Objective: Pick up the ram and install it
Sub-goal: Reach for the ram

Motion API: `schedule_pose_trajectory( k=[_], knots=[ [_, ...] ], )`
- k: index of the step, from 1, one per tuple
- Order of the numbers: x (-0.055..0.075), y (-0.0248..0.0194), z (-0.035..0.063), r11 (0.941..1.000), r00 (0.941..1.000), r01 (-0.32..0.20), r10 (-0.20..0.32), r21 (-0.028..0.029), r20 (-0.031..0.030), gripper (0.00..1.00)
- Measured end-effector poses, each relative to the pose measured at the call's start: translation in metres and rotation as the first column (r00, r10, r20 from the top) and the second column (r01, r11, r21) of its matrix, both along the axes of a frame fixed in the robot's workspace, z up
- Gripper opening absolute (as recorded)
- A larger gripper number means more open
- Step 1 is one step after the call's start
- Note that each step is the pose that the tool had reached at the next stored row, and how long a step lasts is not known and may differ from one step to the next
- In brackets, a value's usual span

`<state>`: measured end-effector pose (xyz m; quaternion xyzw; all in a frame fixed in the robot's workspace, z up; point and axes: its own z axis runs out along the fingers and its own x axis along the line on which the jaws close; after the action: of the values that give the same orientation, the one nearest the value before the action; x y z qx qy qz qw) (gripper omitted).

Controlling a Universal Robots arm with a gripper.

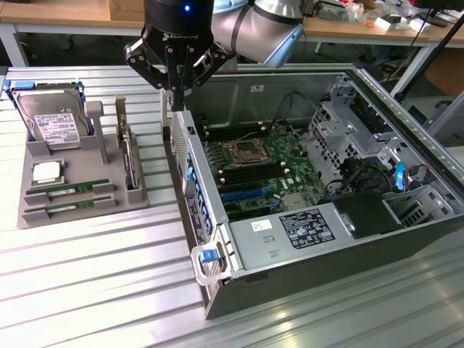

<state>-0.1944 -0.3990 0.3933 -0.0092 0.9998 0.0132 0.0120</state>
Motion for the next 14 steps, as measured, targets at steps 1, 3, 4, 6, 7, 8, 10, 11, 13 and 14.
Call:
schedule_pose_trajectory(
  k=[1, 3, 4, 6, 7, 8, 10, 11, 13, 14],
  knots=[
    [-0.001, 0.0000, 0.0000, 1.0000, 1.0000, 0.000, 0.000, 0.0000, 0.0000, 0.11],
    [-0.002, 0.0001, 0.0000, 1.0000, 1.0000, 0.000, 0.000, -0.0001, 0.0000, 0.11],
    [-0.004, 0.0000, -0.0001, 1.0000, 1.0000, 0.000, 0.000, 0.0000, 0.0001, 0.11],
    [-0.006, 0.0000, 0.0000, 1.0000, 1.0000, 0.000, 0.000, 0.0000, 0.0000, 0.11],
    [-0.007, 0.0000, -0.0001, 1.0000, 1.0000, 0.000, 0.000, 0.0000, 0.0001, 0.11],
    [-0.008, 0.0000, 0.0000, 1.0000, 1.0000, 0.000, 0.000, 0.0000, 0.0000, 0.11],
    [-0.011, 0.0000, 0.0000, 1.0000, 1.0000, 0.000, 0.000, -0.0001, 0.0000, 0.11],
    [-0.012, 0.0001, 0.0000, 1.0000, 1.0000, 0.000, 0.000, 0.0000, 0.0000, 0.11],
    [-0.013, 0.0000, 0.0000, 1.0000, 1.0000, 0.000, 0.000, 0.0000, 0.0000, 0.11],
    [-0.015, 0.0000, 0.0000, 1.0000, 1.0000, 0.000, 0.000, 0.0000, 0.0000, 0.11]
  ],
)
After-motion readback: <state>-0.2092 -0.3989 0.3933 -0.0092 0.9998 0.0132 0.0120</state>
